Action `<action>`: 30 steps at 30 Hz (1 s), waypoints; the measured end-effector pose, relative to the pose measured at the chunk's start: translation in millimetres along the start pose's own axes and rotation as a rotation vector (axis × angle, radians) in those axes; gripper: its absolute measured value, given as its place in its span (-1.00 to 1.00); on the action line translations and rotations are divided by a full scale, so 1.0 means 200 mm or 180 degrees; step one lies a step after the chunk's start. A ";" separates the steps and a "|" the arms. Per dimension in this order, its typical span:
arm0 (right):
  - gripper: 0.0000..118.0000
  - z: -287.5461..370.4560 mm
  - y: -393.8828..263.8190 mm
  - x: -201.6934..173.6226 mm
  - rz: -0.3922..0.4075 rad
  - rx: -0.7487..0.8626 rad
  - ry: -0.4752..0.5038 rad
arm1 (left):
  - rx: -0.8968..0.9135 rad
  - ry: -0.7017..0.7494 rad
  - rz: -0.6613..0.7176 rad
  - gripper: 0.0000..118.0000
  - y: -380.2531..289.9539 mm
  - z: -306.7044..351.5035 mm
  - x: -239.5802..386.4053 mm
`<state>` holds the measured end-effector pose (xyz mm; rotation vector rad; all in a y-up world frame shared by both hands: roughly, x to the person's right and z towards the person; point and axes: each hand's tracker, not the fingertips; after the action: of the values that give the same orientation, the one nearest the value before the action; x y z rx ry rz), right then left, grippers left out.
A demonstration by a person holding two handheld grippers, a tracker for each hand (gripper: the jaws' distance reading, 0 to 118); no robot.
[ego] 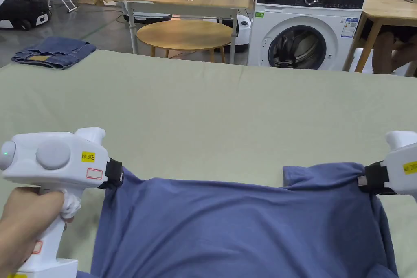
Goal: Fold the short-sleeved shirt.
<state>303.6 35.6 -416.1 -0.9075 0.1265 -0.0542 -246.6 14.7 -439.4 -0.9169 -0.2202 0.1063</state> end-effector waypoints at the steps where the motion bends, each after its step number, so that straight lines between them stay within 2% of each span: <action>1: -1.00 0.06 -0.01 -0.02 0.0050 0.0078 0.0009 | 0.0058 -0.0010 -0.0058 -1.00 0.00 0.05 0.00; 9: -1.00 0.50 -0.21 -0.02 0.0116 0.0576 0.0169 | 0.0393 -0.0149 -0.0316 -1.00 -0.10 0.44 -0.03; 15: -1.00 0.73 -0.49 0.01 0.0036 0.0704 0.0194 | 0.0555 -0.0240 -0.0344 -1.00 -0.33 0.67 -0.06; 20: -1.00 0.75 -0.85 0.06 -0.0406 0.0551 0.0143 | 0.0501 -0.0259 -0.0177 -1.00 -0.64 0.74 -0.12; 24: -1.00 0.72 -1.11 0.03 -0.0469 0.0325 0.0117 | 0.0225 -0.0194 -0.0051 -1.00 -0.90 0.68 -0.15; 28: -1.00 0.67 -1.33 0.05 -0.0816 0.0138 0.0088 | 0.0036 -0.0160 0.0289 -1.00 -1.15 0.60 -0.21; 30: -1.00 0.64 -1.40 0.06 -0.0878 0.0092 0.0045 | 0.0008 -0.0171 0.0402 -1.00 -1.22 0.58 -0.23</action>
<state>335.2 -37.1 -119.2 -0.8910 0.0128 -0.3179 -318.5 -52.2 -183.2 -0.9261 -0.2119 0.2484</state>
